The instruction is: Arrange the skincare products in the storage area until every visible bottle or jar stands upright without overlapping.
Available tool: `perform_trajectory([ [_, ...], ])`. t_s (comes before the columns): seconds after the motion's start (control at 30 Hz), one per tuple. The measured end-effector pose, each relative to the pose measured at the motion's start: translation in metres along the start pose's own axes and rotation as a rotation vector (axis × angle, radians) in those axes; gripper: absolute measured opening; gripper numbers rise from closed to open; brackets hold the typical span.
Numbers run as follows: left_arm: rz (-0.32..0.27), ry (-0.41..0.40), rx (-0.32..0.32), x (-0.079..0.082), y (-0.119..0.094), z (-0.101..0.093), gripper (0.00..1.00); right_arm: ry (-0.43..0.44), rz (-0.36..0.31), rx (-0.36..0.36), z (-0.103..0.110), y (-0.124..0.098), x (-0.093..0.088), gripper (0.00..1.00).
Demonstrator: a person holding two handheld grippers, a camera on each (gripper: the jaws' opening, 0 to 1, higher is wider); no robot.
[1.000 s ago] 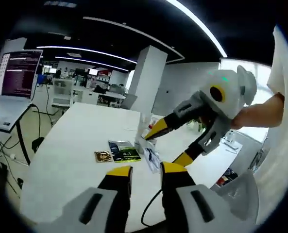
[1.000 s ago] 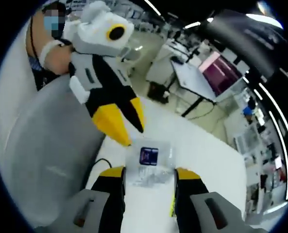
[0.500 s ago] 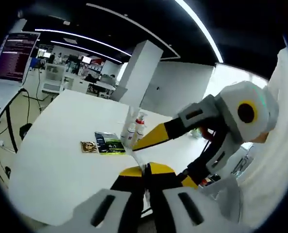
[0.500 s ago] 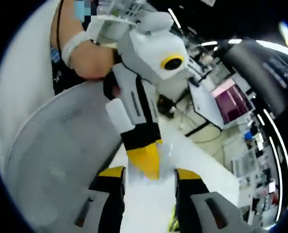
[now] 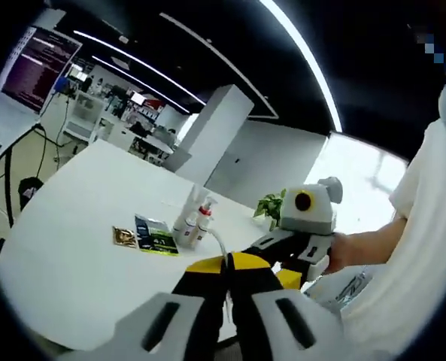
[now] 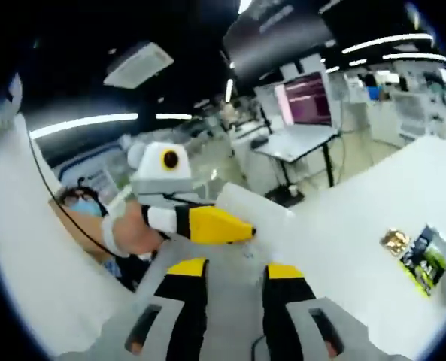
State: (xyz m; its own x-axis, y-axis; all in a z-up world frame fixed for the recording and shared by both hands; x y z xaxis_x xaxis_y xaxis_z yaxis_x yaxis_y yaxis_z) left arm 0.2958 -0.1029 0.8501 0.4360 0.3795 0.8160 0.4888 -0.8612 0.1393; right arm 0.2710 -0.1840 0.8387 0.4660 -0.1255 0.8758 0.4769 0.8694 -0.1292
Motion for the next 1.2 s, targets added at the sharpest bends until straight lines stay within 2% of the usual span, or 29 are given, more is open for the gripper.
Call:
perform_trajectory([
  [0.07, -0.002, -0.01, -0.018, 0.001, 0.0, -0.002, 0.0, 0.07, -0.036, 0.001, -0.001, -0.003, 0.001, 0.12],
  [0.1, -0.007, -0.011, -0.021, 0.001, 0.0, -0.003, 0.0, 0.128, -0.06, 0.014, -0.001, -0.005, 0.002, 0.11],
  [0.13, -0.006, -0.014, -0.027, 0.001, 0.001, -0.003, 0.0, 0.204, -0.07, 0.015, -0.001, -0.007, 0.002, 0.08],
  [0.17, -0.005, -0.024, -0.03, 0.0, 0.001, -0.003, 0.0, 0.289, -0.084, 0.022, -0.001, -0.009, 0.002, 0.0],
  [0.23, -0.009, -0.04, -0.047, 0.001, 0.002, -0.004, 0.01, 0.398, -0.108, 0.043, -0.001, -0.012, 0.001, 0.0],
  [0.33, 0.004, -0.041, -0.047, 0.001, 0.001, -0.003, 0.05, 0.39, -0.098, 0.061, 0.001, -0.015, -0.002, 0.0],
  [0.4, -0.016, -0.037, -0.045, 0.005, 0.0, -0.002, 0.06, 0.456, -0.097, 0.066, 0.002, -0.018, -0.003, 0.0],
  [0.53, -0.036, -0.065, -0.039, 0.009, 0.0, -0.001, 0.03, 0.495, -0.093, 0.063, 0.002, -0.025, -0.008, 0.0],
  [0.67, -0.021, -0.03, -0.061, 0.006, -0.001, -0.005, 0.0, 0.534, -0.101, 0.071, 0.006, -0.027, -0.011, 0.0],
  [0.73, -0.017, -0.026, -0.065, 0.006, -0.002, -0.005, 0.0, 0.54, -0.108, 0.078, 0.007, -0.028, -0.012, 0.0],
  [0.77, -0.024, 0.004, -0.07, 0.008, -0.004, -0.005, 0.0, 0.548, -0.119, 0.099, 0.01, -0.028, -0.01, 0.0],
  [1.07, -0.029, 0.001, -0.064, 0.008, -0.004, -0.005, 0.0, 0.582, -0.132, 0.103, 0.008, -0.031, -0.006, 0.0],
  [1.2, -0.03, -0.007, -0.049, 0.008, -0.004, -0.003, 0.0, 0.539, -0.148, 0.087, 0.009, -0.029, -0.007, 0.0],
])
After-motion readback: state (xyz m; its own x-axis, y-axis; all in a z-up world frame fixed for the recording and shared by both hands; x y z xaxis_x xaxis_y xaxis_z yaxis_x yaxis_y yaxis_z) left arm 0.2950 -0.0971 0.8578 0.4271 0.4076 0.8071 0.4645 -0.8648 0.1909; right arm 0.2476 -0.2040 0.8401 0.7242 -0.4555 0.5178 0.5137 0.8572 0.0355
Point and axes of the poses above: the point that each gripper's makers call its tool centre point, and the gripper's own axes: y roughly forward along the fingers, z roughly to its left, x roughly out of its top, the point moved 5 cm from there along -y, roughly backward along the fingers, and after that the axes turned 14 degrees about -z, right-handed, at the moved point
